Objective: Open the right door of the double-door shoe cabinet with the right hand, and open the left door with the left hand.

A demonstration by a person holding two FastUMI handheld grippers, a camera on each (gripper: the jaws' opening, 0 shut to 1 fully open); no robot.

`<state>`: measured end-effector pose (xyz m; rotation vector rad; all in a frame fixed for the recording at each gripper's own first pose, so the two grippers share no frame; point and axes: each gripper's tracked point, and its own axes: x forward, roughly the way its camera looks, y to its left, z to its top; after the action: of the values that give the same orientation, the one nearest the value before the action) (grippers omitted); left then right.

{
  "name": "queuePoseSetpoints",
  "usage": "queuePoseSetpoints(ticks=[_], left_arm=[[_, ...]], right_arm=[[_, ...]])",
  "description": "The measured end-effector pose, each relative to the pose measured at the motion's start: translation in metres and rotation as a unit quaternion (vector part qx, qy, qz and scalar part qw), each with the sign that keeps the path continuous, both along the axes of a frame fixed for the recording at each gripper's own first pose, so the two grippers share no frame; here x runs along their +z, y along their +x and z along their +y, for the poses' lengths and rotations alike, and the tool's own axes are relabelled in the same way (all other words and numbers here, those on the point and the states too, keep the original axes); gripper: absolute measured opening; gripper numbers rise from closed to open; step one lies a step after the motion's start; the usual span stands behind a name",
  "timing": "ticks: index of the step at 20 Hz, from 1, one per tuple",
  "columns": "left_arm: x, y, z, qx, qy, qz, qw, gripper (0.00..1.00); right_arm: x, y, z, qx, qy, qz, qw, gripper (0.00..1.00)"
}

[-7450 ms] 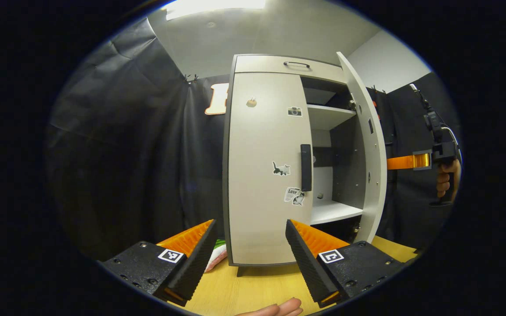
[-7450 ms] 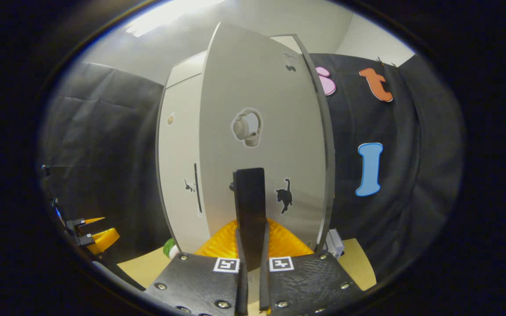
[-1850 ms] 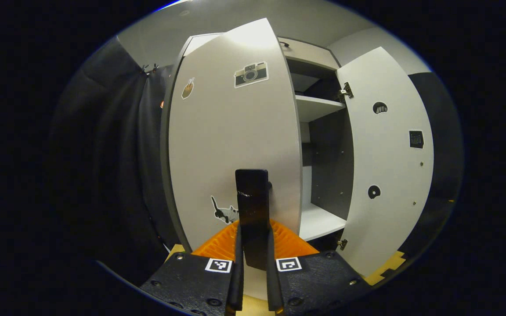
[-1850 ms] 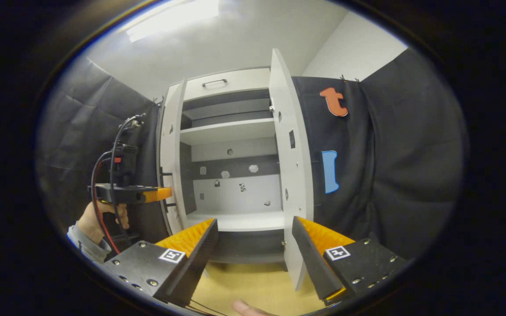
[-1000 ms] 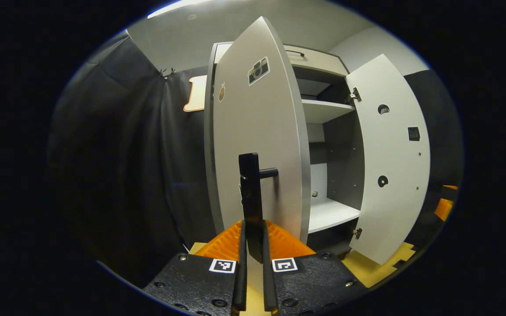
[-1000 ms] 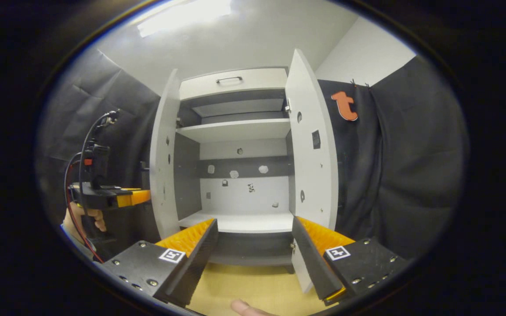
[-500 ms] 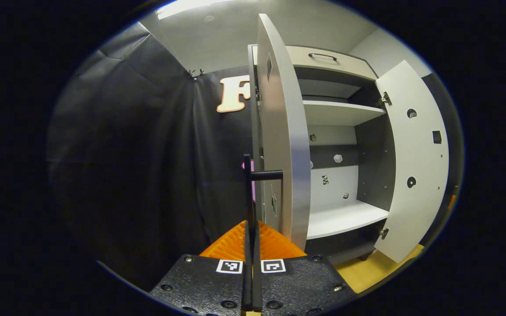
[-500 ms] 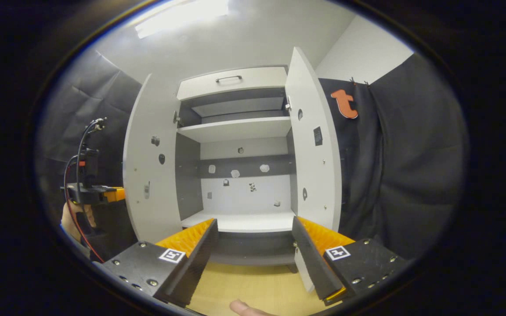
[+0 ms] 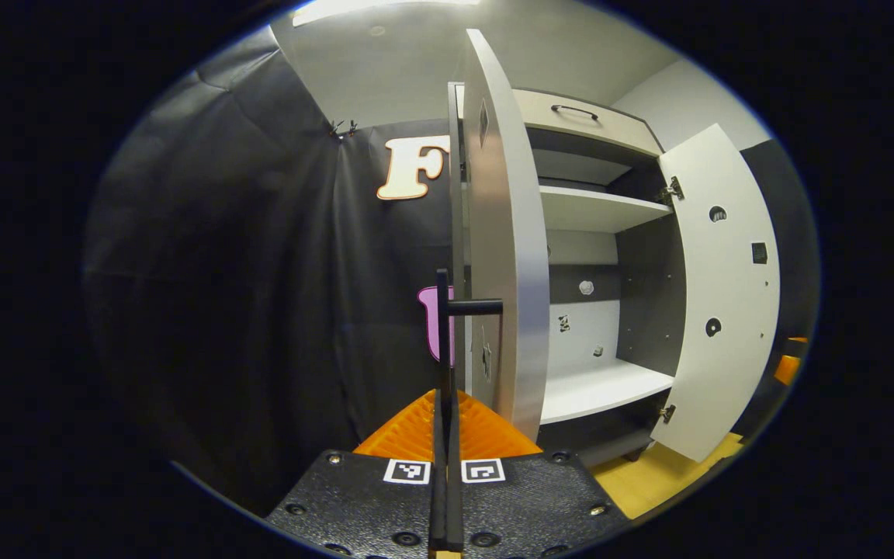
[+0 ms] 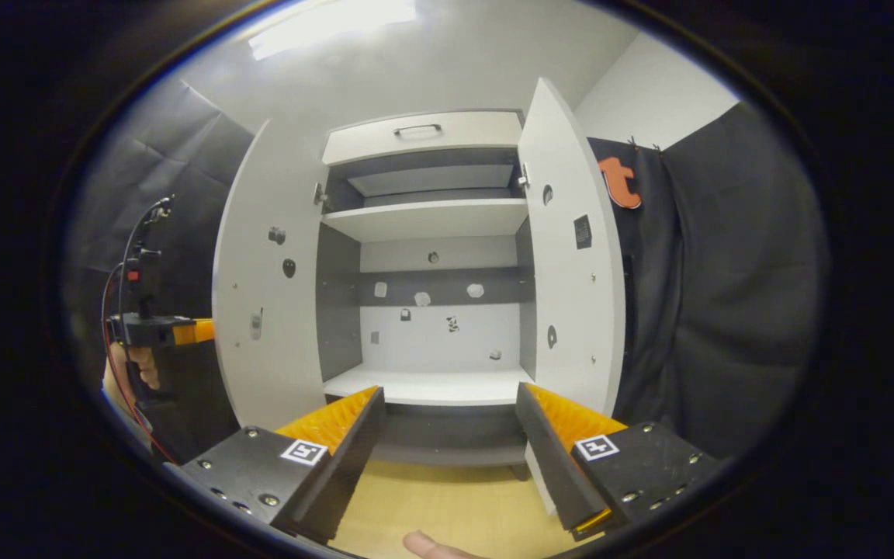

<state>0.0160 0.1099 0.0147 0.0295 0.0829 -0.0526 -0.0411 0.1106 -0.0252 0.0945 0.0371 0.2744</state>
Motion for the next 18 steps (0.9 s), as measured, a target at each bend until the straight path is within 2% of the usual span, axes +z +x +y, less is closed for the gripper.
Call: queuePoseSetpoints(ticks=[11, 12, 13, 14, 15, 18], left_arm=[[-0.002, -0.022, 0.001, 0.013, -0.013, -0.003, 1.000, 0.01], [-0.003, -0.029, 0.000, 0.013, -0.015, -0.001, 1.000, 0.05], [-0.002, -0.035, -0.001, 0.014, -0.015, -0.001, 1.000, 0.01], [-0.002, -0.042, -0.005, 0.011, -0.019, -0.003, 1.000, 0.09], [-0.002, -0.047, -0.006, 0.013, -0.022, -0.005, 1.000, 0.16], [0.001, -0.067, -0.012, 0.012, -0.005, -0.013, 1.000, 0.67]], right_arm=[[-0.003, -0.004, -0.001, -0.005, -0.012, -0.009, 1.000, 1.00], [-0.004, -0.004, -0.002, -0.006, -0.015, -0.010, 1.000, 1.00], [-0.005, -0.005, 0.000, -0.002, -0.014, -0.010, 1.000, 1.00], [-0.007, -0.006, 0.003, 0.002, -0.013, -0.009, 1.000, 0.97], [-0.007, -0.007, 0.005, 0.005, -0.013, -0.008, 1.000, 1.00], [-0.010, -0.007, 0.009, 0.008, -0.014, -0.006, 1.000, 0.97]])
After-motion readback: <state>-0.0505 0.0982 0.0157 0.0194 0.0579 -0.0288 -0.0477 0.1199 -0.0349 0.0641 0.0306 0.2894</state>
